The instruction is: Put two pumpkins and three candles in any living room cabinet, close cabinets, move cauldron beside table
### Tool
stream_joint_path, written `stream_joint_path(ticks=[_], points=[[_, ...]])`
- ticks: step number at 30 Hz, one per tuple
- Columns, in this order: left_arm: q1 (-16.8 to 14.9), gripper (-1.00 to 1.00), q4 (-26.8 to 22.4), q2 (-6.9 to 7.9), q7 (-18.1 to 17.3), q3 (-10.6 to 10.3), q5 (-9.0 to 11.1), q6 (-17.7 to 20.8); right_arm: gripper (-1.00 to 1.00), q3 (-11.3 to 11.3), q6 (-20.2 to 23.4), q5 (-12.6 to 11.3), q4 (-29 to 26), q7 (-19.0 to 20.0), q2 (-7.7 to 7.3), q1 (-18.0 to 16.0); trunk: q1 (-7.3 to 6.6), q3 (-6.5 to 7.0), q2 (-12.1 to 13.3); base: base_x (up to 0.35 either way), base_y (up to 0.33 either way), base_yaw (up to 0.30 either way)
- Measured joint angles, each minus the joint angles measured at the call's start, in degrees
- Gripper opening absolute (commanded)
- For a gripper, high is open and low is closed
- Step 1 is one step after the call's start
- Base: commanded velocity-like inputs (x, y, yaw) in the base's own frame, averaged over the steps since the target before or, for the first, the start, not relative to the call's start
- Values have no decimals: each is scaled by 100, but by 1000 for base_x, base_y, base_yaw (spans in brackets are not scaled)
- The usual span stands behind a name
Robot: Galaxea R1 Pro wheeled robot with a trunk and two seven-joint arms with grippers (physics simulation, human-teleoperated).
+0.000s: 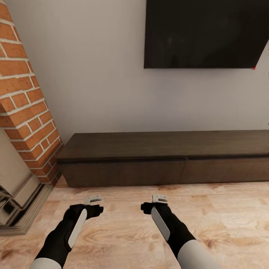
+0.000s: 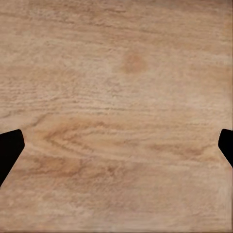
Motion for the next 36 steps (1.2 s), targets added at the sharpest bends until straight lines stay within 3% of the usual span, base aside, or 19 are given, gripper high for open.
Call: stream_joint_path(ticks=[1, 5, 11, 22, 36], points=[[0, 100, -11, 1, -2, 4, -3, 124, 100, 1, 86, -132, -16, 2, 0, -4, -3, 22, 1, 0, 0, 0], [-5, 100, -19, 1, 4, 8, -4, 267, 100, -4, 286, -247, -37, 2, 0, -17, -13, 111, 7, 0, 0, 0], [-24, 100, -21, -5, 10, 10, -9, 498, 100, -79, 405, -272, -46, 2, 0, -15, -28, 244, 15, 0, 0, 0], [-26, 100, 9, -13, 7, 9, -2, 525, 100, -129, 419, -276, -67, -14, 0, -15, -57, 487, 29, 0, 0, 0], [-34, 100, 97, 3, 6, 13, 1, 596, 100, -115, 532, -277, -84, -16, 0, -15, -363, 739, 590, 0, 0, 0]])
